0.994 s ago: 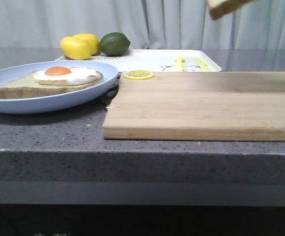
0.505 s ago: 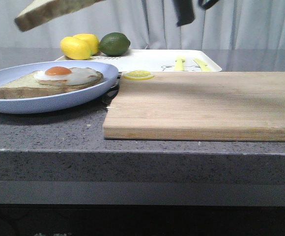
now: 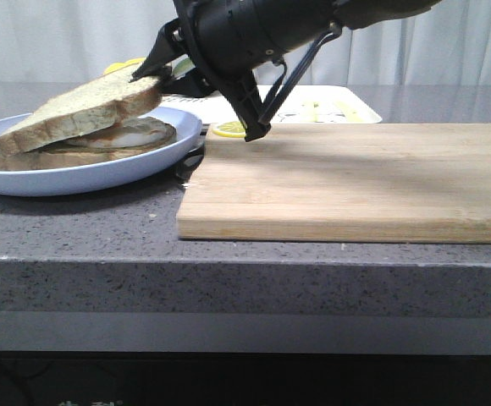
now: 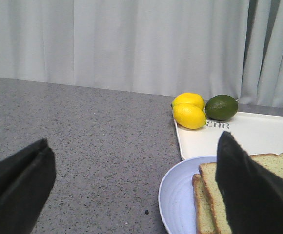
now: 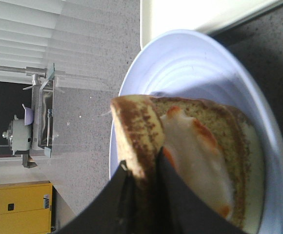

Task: Place bread and move sandwich to tray
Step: 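Lower the bread onto the egg and open the right gripper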

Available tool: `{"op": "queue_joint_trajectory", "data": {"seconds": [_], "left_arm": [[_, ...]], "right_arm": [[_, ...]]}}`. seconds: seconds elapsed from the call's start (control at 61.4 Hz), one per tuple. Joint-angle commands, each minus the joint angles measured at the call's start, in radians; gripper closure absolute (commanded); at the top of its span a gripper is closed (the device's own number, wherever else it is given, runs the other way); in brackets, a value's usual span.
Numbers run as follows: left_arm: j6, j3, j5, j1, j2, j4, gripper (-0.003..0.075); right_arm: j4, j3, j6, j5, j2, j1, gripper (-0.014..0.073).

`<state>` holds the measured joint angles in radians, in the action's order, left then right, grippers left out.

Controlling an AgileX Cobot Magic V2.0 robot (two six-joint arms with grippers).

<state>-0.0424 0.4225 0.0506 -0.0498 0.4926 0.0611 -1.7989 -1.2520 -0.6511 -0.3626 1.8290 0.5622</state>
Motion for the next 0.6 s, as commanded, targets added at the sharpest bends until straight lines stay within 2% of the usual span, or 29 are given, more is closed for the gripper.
{"op": "queue_joint_trajectory", "data": {"seconds": [0.0,0.13,0.228,0.407,0.587], "left_arm": [[-0.002,0.037,-0.082,0.0,0.008,0.0,0.007],[-0.002,0.037,-0.082,0.0,0.008,0.0,0.007],[-0.002,0.037,-0.082,0.0,0.008,0.0,0.007],[-0.002,0.037,-0.082,0.0,0.008,0.0,0.007],[-0.002,0.037,-0.082,0.0,0.008,0.0,0.007]], "right_arm": [[-0.088,-0.032,-0.015,-0.037,-0.052,-0.002,0.0374],[-0.059,-0.032,-0.015,-0.058,-0.06,-0.002,0.0277],[-0.026,-0.029,-0.015,-0.065,-0.069,-0.004,0.0249],[0.044,-0.027,-0.015,-0.085,-0.101,-0.027,0.0246],[0.111,0.004,-0.015,-0.166,-0.19,-0.085,0.0246]]}}
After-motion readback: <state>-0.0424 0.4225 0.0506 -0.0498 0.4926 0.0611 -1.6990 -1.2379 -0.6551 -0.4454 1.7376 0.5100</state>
